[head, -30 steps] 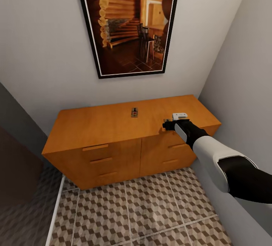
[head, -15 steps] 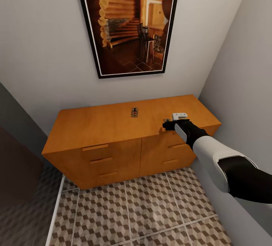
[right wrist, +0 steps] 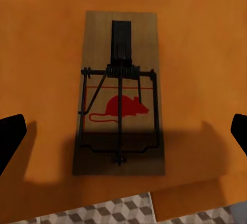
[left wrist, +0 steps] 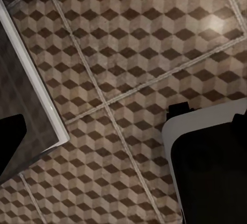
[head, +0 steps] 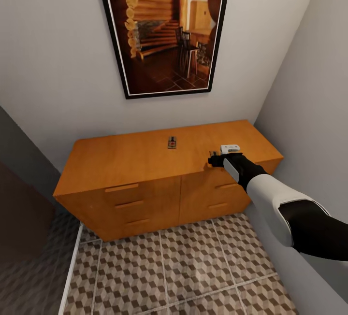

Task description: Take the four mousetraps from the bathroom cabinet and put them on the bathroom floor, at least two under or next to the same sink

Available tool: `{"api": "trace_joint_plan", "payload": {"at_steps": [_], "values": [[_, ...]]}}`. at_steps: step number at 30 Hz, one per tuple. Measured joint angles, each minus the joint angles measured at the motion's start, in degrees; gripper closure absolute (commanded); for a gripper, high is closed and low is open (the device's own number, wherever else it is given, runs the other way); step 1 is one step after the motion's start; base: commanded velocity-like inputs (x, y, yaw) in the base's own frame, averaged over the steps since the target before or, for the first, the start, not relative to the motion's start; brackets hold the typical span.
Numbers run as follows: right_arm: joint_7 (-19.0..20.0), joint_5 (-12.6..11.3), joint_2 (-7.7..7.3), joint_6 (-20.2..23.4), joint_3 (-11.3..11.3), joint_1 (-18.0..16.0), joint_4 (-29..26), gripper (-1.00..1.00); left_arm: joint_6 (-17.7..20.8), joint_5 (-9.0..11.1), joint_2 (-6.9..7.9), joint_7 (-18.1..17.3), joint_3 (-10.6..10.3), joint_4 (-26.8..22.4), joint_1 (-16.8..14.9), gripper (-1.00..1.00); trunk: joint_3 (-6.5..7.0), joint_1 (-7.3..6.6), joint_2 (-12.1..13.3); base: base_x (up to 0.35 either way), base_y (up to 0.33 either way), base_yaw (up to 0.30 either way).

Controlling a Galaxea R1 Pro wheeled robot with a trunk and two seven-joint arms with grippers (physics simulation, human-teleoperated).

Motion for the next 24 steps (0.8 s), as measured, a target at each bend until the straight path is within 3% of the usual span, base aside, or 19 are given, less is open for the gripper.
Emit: {"api": "trace_joint_plan", "payload": {"at_steps": [24], "values": [[0.00, 0.00, 0.00, -0.09, 0.00, 0.62, 0.00, -1.00, 0.00, 0.01, 0.01, 0.01, 0.00, 0.00, 0.00, -1.00, -0.55, 0.00, 0.00, 0.000, 0.000, 0.000]]}}
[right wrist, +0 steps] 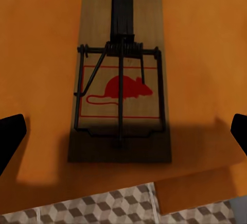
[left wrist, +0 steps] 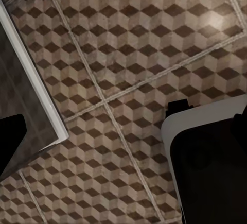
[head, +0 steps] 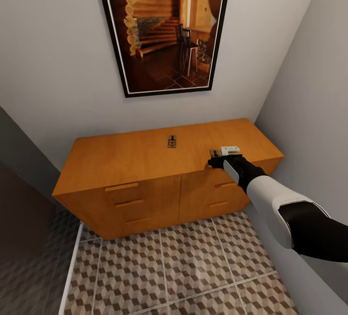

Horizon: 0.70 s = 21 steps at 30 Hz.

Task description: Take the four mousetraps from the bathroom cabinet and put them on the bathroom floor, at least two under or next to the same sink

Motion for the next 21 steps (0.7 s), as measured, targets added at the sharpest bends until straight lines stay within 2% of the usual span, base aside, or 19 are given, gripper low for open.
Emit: {"api": "trace_joint_plan", "payload": {"at_steps": [21], "values": [[-0.02, -0.05, 0.01, -0.18, -0.09, -0.02, -0.05, -1.00, 0.00, 0.01, 0.00, -0.04, 0.00, 0.00, 0.00, -1.00, -0.51, -0.01, -0.02, 0.000, 0.000, 0.000]]}}
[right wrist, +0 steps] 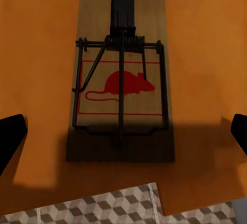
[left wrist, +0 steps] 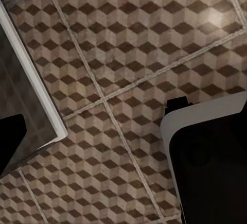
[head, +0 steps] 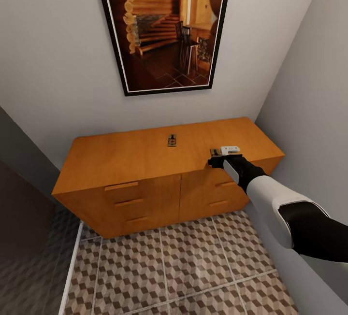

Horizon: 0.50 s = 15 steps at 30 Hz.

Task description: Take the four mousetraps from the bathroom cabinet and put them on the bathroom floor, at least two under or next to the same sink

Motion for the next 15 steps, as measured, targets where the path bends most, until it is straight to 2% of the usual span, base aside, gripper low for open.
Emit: {"api": "trace_joint_plan", "payload": {"at_steps": [15], "values": [[0.02, 0.15, 0.00, -0.02, -0.14, 0.06, -0.08, -1.00, 0.00, -0.01, 0.03, 0.01, -0.01, 0.01, 0.00, -1.00, 0.00, 0.00, 0.00, 0.000, 0.000, 0.000]]}}
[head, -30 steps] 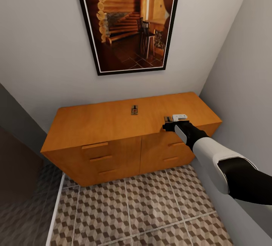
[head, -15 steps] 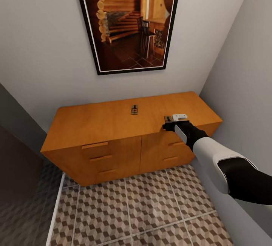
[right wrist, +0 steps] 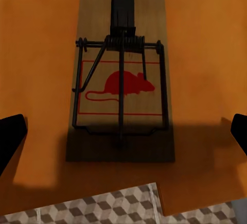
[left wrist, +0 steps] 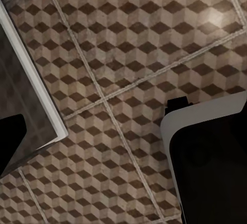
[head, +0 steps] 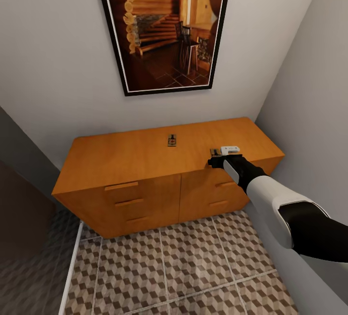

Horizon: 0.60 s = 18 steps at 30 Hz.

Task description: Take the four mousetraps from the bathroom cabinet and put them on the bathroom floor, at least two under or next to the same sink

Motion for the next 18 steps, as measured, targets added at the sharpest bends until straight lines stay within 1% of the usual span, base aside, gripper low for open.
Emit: {"api": "trace_joint_plan", "payload": {"at_steps": [18], "values": [[-0.03, -0.22, 0.01, -0.01, 0.13, 0.15, -0.49, -1.00, 0.00, -0.01, -0.01, -0.03, 0.00, 0.00, 0.00, -1.00, -0.16, -0.01, -0.02, 0.000, 0.000, 0.000]]}}
